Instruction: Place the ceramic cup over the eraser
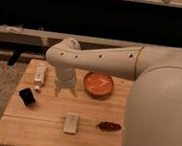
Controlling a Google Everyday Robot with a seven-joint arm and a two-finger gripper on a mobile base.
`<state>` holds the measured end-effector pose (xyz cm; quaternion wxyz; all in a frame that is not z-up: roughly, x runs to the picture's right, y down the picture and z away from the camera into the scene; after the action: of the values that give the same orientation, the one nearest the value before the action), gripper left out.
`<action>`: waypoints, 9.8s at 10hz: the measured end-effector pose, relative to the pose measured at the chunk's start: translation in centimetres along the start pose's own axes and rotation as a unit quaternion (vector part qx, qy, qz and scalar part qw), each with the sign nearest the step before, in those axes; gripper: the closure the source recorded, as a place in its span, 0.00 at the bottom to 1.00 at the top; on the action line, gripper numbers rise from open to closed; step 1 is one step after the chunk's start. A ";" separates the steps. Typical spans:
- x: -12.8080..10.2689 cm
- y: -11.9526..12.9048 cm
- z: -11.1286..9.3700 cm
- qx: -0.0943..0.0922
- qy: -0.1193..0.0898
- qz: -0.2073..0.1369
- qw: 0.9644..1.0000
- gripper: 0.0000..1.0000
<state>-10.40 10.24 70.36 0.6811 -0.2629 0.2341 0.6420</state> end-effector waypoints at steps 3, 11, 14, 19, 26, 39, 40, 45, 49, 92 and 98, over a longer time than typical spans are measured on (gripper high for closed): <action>0.0 0.0 -0.1 0.000 -0.001 0.000 1.000 0.35; 0.0 0.0 -0.1 0.000 -0.001 0.000 1.000 0.35; 0.0 0.0 -0.1 0.000 -0.001 0.000 1.000 0.35; 0.0 0.0 -0.1 0.000 -0.001 0.000 1.000 0.35; -5.9 0.6 -0.4 -0.002 -0.025 -0.038 0.999 0.35; -20.6 3.6 2.9 0.031 -0.051 -0.099 0.993 0.35; -20.9 3.4 3.2 0.033 -0.050 -0.098 0.993 0.35; -21.8 3.1 5.8 0.027 -0.024 -0.090 0.995 0.35; -21.9 3.2 7.4 0.021 -0.009 -0.090 0.996 0.35; -3.8 22.2 0.0 0.022 -0.010 -0.384 0.923 0.73; -4.5 22.1 4.0 0.024 0.024 -0.370 0.929 0.20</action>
<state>-32.78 10.33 75.07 0.8703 -0.3300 0.1520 0.3325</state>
